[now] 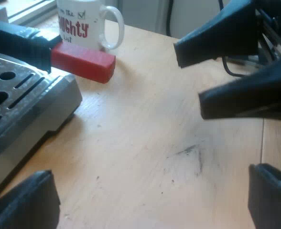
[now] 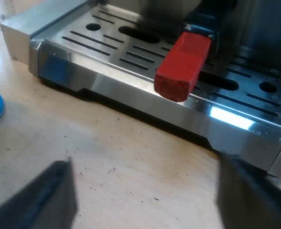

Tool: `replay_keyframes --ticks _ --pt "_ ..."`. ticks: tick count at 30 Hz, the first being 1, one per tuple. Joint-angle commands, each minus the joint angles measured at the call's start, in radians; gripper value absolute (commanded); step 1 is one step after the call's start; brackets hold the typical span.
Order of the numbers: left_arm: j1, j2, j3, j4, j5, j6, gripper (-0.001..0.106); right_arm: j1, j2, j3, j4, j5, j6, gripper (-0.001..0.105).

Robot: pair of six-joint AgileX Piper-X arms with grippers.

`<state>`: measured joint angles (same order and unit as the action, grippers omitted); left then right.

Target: Grind coffee beans and then tamp

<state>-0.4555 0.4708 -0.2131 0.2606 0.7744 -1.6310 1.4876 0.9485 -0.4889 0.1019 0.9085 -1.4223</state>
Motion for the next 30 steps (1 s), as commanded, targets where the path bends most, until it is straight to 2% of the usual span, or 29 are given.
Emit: replay_keyframes --ticks 1,3,8,12,14,17,20,25,30 --pt "-0.007 0.03 -0.001 -0.051 0.04 -0.001 0.082 -0.007 0.021 -0.002 -0.017 0.016 0.002 0.037" --pt "-0.007 0.055 -0.001 -0.079 0.047 -0.001 0.082 -0.007 0.041 -0.002 -0.026 0.016 0.002 0.032" --pt "-0.066 0.1 -0.001 -0.136 0.047 -0.001 0.082 -0.007 0.101 0.003 -0.111 0.08 0.002 0.032" --pt "-0.116 0.139 -0.001 -0.14 0.044 -0.001 0.082 -0.007 0.145 0.006 -0.191 0.117 0.002 0.032" --pt "-0.133 0.162 -0.001 -0.142 0.015 -0.001 0.082 -0.017 0.174 0.006 -0.229 0.126 0.002 0.032" --pt "-0.135 0.167 -0.001 -0.161 -0.024 -0.001 0.082 -0.036 0.194 0.006 -0.257 0.124 0.002 0.032" --pt "-0.135 0.167 -0.001 -0.182 -0.023 -0.001 0.082 -0.057 0.199 0.006 -0.278 0.119 0.0 0.032" --pt "-0.135 0.165 -0.001 -0.192 -0.023 -0.001 0.082 -0.132 0.199 0.006 -0.293 0.04 -0.002 0.03" --pt "-0.135 0.165 -0.001 -0.192 -0.023 -0.001 0.082 -0.173 0.212 0.006 -0.301 0.003 -0.02 0.018"
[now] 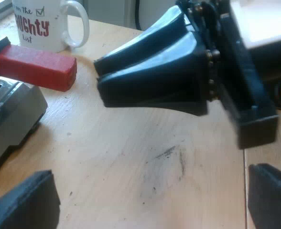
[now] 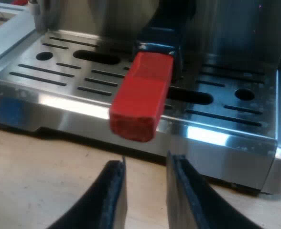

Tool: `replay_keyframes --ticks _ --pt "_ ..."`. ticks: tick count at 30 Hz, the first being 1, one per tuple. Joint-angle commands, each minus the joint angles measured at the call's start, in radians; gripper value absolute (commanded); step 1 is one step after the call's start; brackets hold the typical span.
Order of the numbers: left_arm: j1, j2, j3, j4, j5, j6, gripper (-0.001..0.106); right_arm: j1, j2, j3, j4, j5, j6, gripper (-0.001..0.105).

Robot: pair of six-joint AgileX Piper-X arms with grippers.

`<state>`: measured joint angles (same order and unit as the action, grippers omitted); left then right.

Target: Grind coffee beans and then tamp

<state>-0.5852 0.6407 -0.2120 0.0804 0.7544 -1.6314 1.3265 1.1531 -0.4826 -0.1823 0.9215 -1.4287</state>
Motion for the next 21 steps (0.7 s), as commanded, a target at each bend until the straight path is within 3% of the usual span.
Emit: replay_keyframes --ticks 1,8,21 --pt "-0.005 -0.005 -0.002 -0.012 -0.003 -0.001 0.082 -0.012 0.011 -0.001 -0.02 -0.014 -0.016 0.017" --pt "-0.005 -0.005 -0.002 -0.012 -0.003 -0.001 0.082 -0.012 0.054 -0.001 -0.16 -0.022 -0.12 0.017" --pt "-0.005 -0.005 -0.002 0.013 0.003 -0.001 0.082 -0.082 0.066 -0.001 -0.181 -0.034 -0.124 0.017"
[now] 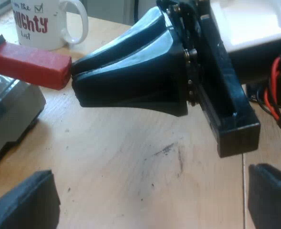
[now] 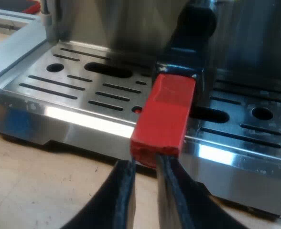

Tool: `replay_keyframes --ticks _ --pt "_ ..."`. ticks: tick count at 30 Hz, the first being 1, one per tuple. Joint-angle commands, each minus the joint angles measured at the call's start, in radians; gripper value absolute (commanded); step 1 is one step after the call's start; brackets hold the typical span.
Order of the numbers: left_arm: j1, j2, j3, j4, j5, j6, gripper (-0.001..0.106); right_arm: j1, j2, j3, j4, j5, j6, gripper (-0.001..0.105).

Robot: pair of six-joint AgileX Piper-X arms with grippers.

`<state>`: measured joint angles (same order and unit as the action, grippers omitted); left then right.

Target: Grind coffee beans and then tamp

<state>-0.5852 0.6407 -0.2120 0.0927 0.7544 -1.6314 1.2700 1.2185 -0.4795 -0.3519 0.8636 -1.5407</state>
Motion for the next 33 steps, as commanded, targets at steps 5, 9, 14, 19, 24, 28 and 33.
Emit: replay_keyframes --ticks 5,9,14,19,24,28,33 --pt "-0.005 -0.005 -0.002 0.0 0.004 -0.001 0.082 -0.032 0.001 -0.004 -0.015 0.061 -0.012 0.017" --pt "-0.005 -0.005 -0.002 0.0 0.004 -0.001 0.082 -0.032 0.001 -0.004 -0.043 0.114 -0.052 0.017" --pt "-0.005 -0.005 -0.002 0.0 0.004 -0.001 0.082 -0.032 0.001 -0.004 -0.075 0.121 -0.08 0.017" --pt "-0.005 -0.005 -0.002 0.0 0.004 -0.001 0.082 -0.032 0.001 -0.004 -0.094 0.121 -0.08 0.017" --pt "-0.005 -0.005 -0.002 0.0 0.004 -0.001 0.082 -0.032 0.001 -0.004 -0.1 0.119 -0.08 0.017" --pt "-0.005 -0.005 -0.002 0.0 0.004 -0.008 0.082 -0.032 0.001 -0.004 -0.1 0.073 -0.08 0.017" --pt "-0.005 -0.005 -0.002 0.0 0.004 -0.008 0.082 -0.032 0.001 -0.004 -0.1 0.074 -0.08 0.017"
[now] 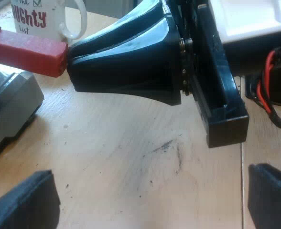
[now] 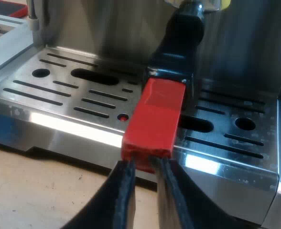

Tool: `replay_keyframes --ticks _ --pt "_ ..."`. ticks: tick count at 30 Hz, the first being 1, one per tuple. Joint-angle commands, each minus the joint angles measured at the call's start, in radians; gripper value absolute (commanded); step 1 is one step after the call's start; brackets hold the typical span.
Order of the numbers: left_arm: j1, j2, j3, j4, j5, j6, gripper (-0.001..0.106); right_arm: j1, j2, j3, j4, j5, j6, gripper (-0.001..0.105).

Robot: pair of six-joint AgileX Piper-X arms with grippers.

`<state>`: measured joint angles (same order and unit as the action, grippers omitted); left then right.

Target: Grind coffee beans and then tamp

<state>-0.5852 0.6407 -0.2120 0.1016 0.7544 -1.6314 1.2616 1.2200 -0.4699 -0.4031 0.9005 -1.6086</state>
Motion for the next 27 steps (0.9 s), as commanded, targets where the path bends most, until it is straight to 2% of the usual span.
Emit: replay_keyframes --ticks 1,4,7,8,10,11,19,22,27 --pt "-0.005 -0.005 -0.002 -0.009 0.004 -0.008 0.082 -0.024 -0.001 -0.013 -0.049 0.037 -0.012 0.018" --pt "-0.005 -0.005 -0.002 -0.009 0.004 -0.008 0.082 -0.024 -0.001 -0.013 -0.049 0.037 -0.012 0.021" --pt "-0.005 -0.005 -0.012 -0.009 0.004 -0.008 0.082 -0.024 -0.001 -0.013 -0.045 0.037 -0.012 0.028" --pt "-0.005 -0.005 -0.024 -0.009 0.004 -0.008 0.082 -0.022 -0.001 -0.013 -0.04 0.034 -0.012 0.035" --pt "-0.005 -0.005 -0.036 -0.009 0.0 -0.008 0.082 -0.012 -0.001 -0.013 -0.035 0.028 -0.012 0.04" --pt "-0.001 -0.005 -0.044 -0.009 -0.023 -0.008 0.082 -0.002 -0.001 -0.013 -0.033 0.027 -0.012 0.042" --pt "-0.002 -0.005 -0.07 0.0 -0.033 -0.008 0.082 0.084 -0.001 -0.013 -0.018 0.03 -0.01 0.047" --pt "-0.002 -0.013 -0.07 0.005 -0.029 -0.008 0.082 0.115 -0.003 -0.013 -0.016 0.067 -0.004 0.047" --pt "-0.002 -0.092 -0.07 0.008 -0.046 -0.008 0.082 0.163 -0.02 -0.013 0.049 0.09 0.007 0.047"
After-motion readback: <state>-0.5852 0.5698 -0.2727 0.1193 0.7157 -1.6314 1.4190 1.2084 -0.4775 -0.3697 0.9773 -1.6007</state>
